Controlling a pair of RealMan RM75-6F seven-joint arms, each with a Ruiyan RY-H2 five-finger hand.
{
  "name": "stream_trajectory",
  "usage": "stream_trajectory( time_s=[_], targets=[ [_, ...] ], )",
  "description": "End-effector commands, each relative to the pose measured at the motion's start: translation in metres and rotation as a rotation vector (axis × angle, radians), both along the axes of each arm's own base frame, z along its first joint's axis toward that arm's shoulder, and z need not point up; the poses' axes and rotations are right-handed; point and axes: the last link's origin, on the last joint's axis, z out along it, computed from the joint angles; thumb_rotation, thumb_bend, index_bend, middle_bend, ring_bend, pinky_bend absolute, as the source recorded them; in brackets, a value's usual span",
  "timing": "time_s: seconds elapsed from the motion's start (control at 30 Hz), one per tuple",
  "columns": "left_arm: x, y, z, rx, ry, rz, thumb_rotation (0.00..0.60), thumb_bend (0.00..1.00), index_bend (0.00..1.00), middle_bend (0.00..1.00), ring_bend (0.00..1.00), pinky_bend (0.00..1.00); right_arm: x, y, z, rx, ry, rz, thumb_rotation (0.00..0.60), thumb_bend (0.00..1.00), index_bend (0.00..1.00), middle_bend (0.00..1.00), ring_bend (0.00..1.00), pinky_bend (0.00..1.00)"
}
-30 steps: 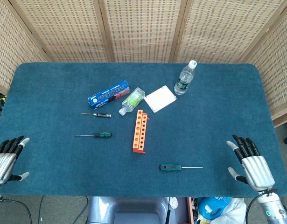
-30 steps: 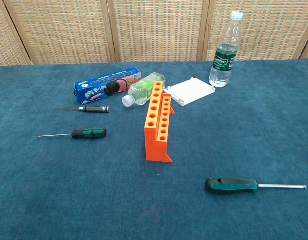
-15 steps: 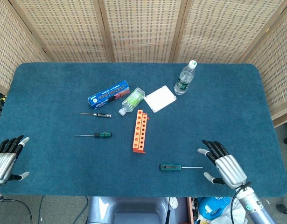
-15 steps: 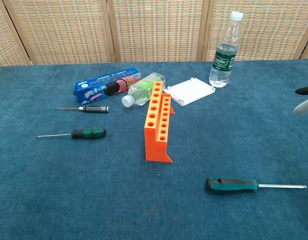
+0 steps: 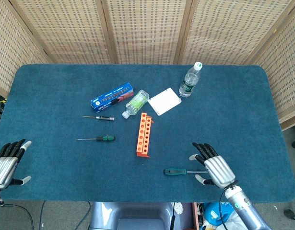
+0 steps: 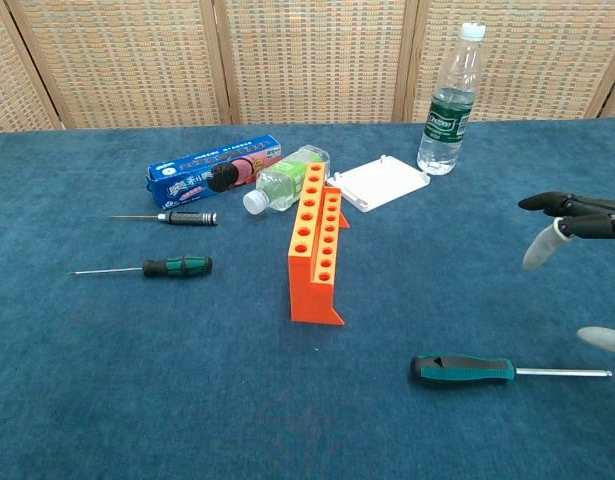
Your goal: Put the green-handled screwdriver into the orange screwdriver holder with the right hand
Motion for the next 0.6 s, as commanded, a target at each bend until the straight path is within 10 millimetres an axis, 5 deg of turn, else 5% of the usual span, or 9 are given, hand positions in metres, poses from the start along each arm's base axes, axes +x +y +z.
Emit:
stream_trajectory(
  time_s=[0.03, 0.6],
  targets=[
    [0.0, 0.0, -0.001, -0.003, 0.001, 0.001, 0.6, 0.03, 0.02, 0.0, 0.0, 0.0, 0.001, -0.005, -0.006, 0.003, 0.01, -0.011, 0.6, 0.25, 0.31, 0.0, 0.0, 0.0],
    [-0.001, 0.002, -0.001, -0.013, -0.01, 0.006, 0.6, 0.03, 0.02, 0.0, 0.0, 0.0, 0.014, -0.002, -0.027, 0.036, 0.047, -0.016, 0.6, 0.25, 0.34, 0.0, 0.0, 0.0]
  ],
)
